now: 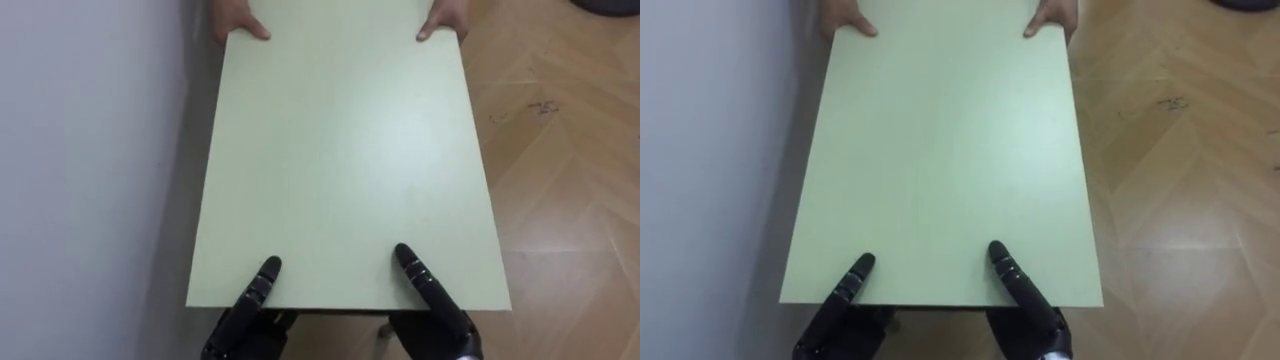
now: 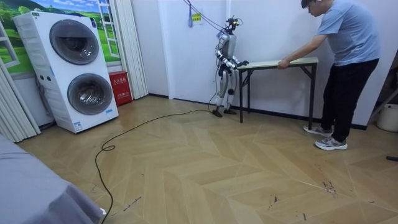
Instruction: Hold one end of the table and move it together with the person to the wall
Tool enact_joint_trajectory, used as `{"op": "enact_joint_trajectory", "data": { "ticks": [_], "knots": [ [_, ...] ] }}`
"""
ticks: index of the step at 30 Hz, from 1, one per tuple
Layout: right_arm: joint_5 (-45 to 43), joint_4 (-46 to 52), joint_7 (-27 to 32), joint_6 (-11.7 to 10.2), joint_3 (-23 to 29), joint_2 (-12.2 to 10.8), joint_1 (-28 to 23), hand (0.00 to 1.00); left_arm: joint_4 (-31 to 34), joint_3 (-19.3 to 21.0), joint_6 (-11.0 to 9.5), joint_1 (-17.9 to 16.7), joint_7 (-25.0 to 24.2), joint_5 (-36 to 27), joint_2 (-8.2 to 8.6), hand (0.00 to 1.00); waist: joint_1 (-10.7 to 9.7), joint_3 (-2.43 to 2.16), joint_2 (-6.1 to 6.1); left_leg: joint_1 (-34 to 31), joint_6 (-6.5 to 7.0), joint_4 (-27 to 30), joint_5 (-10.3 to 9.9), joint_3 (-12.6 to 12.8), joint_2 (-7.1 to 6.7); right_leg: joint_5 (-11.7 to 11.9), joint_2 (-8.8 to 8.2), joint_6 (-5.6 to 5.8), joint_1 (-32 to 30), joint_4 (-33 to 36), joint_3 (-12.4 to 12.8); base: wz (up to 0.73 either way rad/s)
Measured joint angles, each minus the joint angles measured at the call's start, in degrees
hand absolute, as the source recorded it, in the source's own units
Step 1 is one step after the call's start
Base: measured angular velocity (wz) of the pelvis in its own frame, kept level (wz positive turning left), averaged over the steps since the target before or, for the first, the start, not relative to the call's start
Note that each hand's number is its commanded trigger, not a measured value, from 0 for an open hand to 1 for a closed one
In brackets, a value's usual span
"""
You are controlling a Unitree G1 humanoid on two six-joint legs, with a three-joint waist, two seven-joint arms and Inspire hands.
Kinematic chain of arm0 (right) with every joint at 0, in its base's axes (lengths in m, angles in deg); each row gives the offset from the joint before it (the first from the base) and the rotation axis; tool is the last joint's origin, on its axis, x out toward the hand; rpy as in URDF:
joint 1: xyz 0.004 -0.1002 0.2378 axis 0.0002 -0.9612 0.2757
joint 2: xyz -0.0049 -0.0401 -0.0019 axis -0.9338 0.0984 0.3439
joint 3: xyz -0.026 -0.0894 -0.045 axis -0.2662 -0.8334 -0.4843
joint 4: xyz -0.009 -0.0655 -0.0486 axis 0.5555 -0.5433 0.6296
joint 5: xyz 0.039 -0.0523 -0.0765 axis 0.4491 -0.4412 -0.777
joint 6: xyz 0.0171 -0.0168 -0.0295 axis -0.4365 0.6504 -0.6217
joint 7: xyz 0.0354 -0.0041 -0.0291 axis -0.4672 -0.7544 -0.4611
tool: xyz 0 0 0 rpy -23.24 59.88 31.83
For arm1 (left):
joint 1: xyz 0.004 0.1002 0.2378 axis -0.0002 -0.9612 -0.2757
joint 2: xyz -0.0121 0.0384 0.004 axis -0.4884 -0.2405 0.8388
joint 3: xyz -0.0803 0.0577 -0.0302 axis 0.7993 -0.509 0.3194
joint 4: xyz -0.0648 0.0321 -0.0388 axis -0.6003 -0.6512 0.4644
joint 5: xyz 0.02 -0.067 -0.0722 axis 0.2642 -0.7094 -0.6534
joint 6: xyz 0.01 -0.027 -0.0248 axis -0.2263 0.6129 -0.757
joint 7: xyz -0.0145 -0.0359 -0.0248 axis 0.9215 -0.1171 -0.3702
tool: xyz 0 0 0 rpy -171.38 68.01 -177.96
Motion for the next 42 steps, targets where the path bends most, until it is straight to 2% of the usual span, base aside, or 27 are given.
{"op": "enact_joint_trajectory", "data": {
  "ticks": [3,4,5,7,9,10,11,12,13,15,16,17,19,26,27,28,29,30,33,36,37,38,40,42],
  "knots": [
    [0.0,0.1,0.0,-0.1,0.4,-0.3,-0.4,1.0,0.0,0.0,0.1,0.2,0.0,0.2,0.05,1.0,-0.1,0.13,0.32,0.2,0.23,0.0,-0.2,-0.5,-0.07,-0.3,-0.08,1.26,-0.5,0.4,2.4,-0.09],
    [-0.2,0.2,0.0,0.0,0.4,-0.3,0.0,1.0,0.0,0.1,0.1,0.3,0.0,0.1,0.24,1.0,0.2,0.13,0.31,0.0,0.18,0.1,-0.3,-1.5,-0.23,-0.6,-0.45,2.08,-1.3,0.1,3.0,-0.29],
    [-0.8,0.2,0.3,0.1,0.4,-0.3,0.6,1.0,0.0,0.4,0.0,0.3,0.0,-0.1,0.33,1.0,0.3,0.08,0.23,-0.1,-0.01,0.2,-0.4,-1.8,-0.49,-0.4,-1.05,2.16,-2.3,-0.5,3.3,-0.22],
    [-1.4,0.4,0.6,0.2,0.4,-0.3,0.7,1.0,0.0,0.5,0.1,0.3,0.3,-0.1,0.48,1.0,0.0,0.01,0.34,-0.1,-0.09,0.6,-0.7,-1.6,-0.76,-0.3,-1.3,2.1,-1.6,0.4,2.2,0.04],
    [-1.4,0.4,0.6,0.4,0.6,-0.7,0.4,1.0,0.0,0.4,0.5,0.4,0.3,0.1,0.58,1.0,0.0,0.06,0.57,0.1,0.02,0.8,-0.9,-1.5,-0.45,-0.3,-1.38,2.1,-2.3,2.7,2.1,0.1],
    [-1.3,0.4,0.6,0.5,0.9,-0.7,0.0,1.0,0.0,0.3,0.9,0.4,0.4,0.1,0.62,1.0,0.1,0.16,0.86,0.3,0.17,1.1,-1.3,-1.9,-0.13,-0.4,-1.6,2.15,-3.3,5.7,2.3,0.09],
    [-1.4,0.3,0.6,0.6,1.1,-0.7,-0.4,1.0,-0.2,0.0,1.2,0.5,0.6,0.1,0.61,1.0,-0.2,0.5,1.4,1.1,0.33,1.0,-1.5,-2.8,-0.05,-0.4,-2.04,2.38,-5.1,9.9,2.5,0.09],
    [-1.4,0.2,0.6,0.6,1.3,-0.7,-0.6,1.0,-0.5,-0.2,1.2,0.4,0.7,0.1,0.6,1.0,-0.2,0.61,1.9,1.5,0.38,0.9,-1.6,-3.5,-0.05,-1.0,-2.02,2.82,-5.9,11.0,3.4,0.0],
    [-1.7,0.2,0.6,0.6,1.7,-0.7,-0.8,1.0,-0.7,-0.3,1.2,0.4,0.7,0.2,0.62,1.0,-0.1,0.59,1.81,1.8,0.39,0.7,-1.7,-4.8,-0.51,-1.8,-1.88,2.83,-7.3,9.2,5.8,0.08],
    [-1.9,0.2,0.7,0.4,1.5,-0.8,-1.0,1.0,-0.8,-0.1,1.2,0.5,0.7,0.2,0.35,1.0,-0.4,0.33,1.09,1.9,0.38,0.1,-1.7,-5.8,-1.61,-0.2,-2.31,2.57,-8.9,4.0,7.8,0.31],
    [-2.0,-0.1,0.7,0.3,1.6,-1.1,-1.8,1.0,-1.9,-0.3,1.2,1.0,0.7,0.8,0.54,1.0,-1.1,0.11,0.55,3.0,0.32,0.0,-1.7,-6.6,-2.02,1.9,-2.61,1.63,-8.5,3.8,7.6,0.41],
    [-1.9,-0.9,0.7,0.1,1.6,-1.1,-2.0,1.0,-2.6,-0.3,1.2,1.0,0.6,1.6,0.63,1.0,-0.7,-0.29,0.15,3.8,0.06,-0.5,-1.9,-6.6,-2.0,2.0,-2.32,1.54,-7.2,2.5,7.2,0.27],
    [-1.8,-2.0,0.7,0.1,1.6,-1.2,-1.4,1.0,-3.1,-0.2,1.2,1.1,0.5,1.7,0.63,1.0,-0.1,-0.48,-0.22,4.8,-0.22,-1.5,-2.1,-6.6,-1.66,2.7,-1.67,1.41,-5.0,0.5,7.0,0.02],
    [-2.3,-3.3,0.7,-0.1,1.4,-1.1,-1.1,1.0,-5.7,-0.4,0.8,1.7,-1.3,2.5,0.52,1.0,0.3,-0.56,-0.47,8.3,-0.08,-3.9,-2.2,-7.2,-1.76,4.0,-1.26,2.04,-1.6,-2.2,7.0,0.03],
    [-2.4,-3.3,0.7,0.0,1.4,-1.0,-1.0,1.0,-5.7,-0.5,0.8,1.9,-1.3,2.5,0.46,0.9,0.3,-0.55,-0.49,8.3,0.0,-3.9,-2.2,-7.2,-1.78,4.1,-1.27,2.05,-1.6,-2.2,7.0,0.0],
    [-2.4,-3.3,0.7,0.1,1.6,-0.9,-0.9,0.6,-5.8,-0.7,0.8,2.1,-1.3,2.8,0.46,0.62,0.4,-0.52,-0.54,8.3,0.11,-3.9,-2.3,-7.2,-1.8,4.1,-1.29,2.09,-1.6,-2.2,7.0,0.0],
    [-2.4,-3.5,0.7,0.1,1.6,-0.9,-0.6,0.3,-5.8,-0.8,0.8,2.3,-1.3,2.9,0.35,0.36,0.4,-0.48,-0.6,8.3,0.2,-3.9,-2.4,-7.2,-1.81,4.2,-1.29,2.15,-1.6,-2.2,7.0,0.0],
    [-2.6,-3.6,0.8,0.0,1.6,-0.9,-0.4,0.0,-5.8,-0.9,0.8,2.5,-1.3,2.9,0.26,0.0,0.4,-0.46,-0.63,8.3,0.23,-3.9,-2.4,-7.2,-1.81,4.2,-1.29,2.17,-1.6,-2.2,7.0,0.0],
    [-2.7,-3.9,0.9,0.0,1.8,-0.7,0.1,0.0,-5.8,-0.7,0.8,2.5,-1.7,4.2,0.13,0.0,0.7,-0.45,-0.63,8.3,0.34,-3.9,-2.7,-7.3,-1.82,4.3,-1.29,2.21,-1.5,-2.2,7.0,0.0],
    [-2.1,-5.6,-1.6,-0.2,1.7,-0.3,1.3,0.0,-5.8,-0.9,0.1,3.0,-2.7,9.6,-1.4,0.0,0.7,-0.25,-0.23,8.5,0.4,-3.9,-2.8,-7.3,-1.88,4.3,-1.33,2.22,-1.4,-2.2,7.0,0.0],
    [-1.4,-5.9,-3.6,-0.1,1.5,0.6,1.5,0.0,-5.8,-1.2,0.0,3.6,-2.7,12.4,-2.22,0.0,0.8,-0.13,0.09,8.6,0.44,-3.9,-2.8,-7.3,-1.91,4.3,-1.37,2.23,-1.3,-2.2,7.0,0.0],
    [-1.4,-5.9,-5.2,-0.1,1.2,1.2,1.3,0.0,-5.8,-1.2,-0.1,3.9,-2.7,14.8,-2.57,0.0,1.0,0.14,0.95,8.8,0.51,-4.0,-2.9,-7.3,-1.96,4.3,-1.43,2.28,-1.2,-2.2,6.9,0.0],
    [-1.3,-6.6,-6.7,-0.1,0.5,1.3,1.1,0.0,-5.9,-1.2,-0.1,4.0,-2.7,18.2,-3.43,0.0,1.0,0.06,1.4,9.0,0.51,-4.3,-2.9,-7.1,-2.11,3.9,-1.62,2.79,-1.1,-2.3,6.8,-0.02],
    [-1.5,-8.2,-8.2,0.1,-0.9,1.3,1.1,0.0,-7.7,-1.3,-0.3,4.2,-2.8,20.5,-3.62,0.0,0.8,-0.05,1.31,9.3,0.47,-4.3,-2.9,-7.2,-2.05,3.8,-1.58,2.85,-0.8,-2.2,6.7,0.0]
  ]
}}
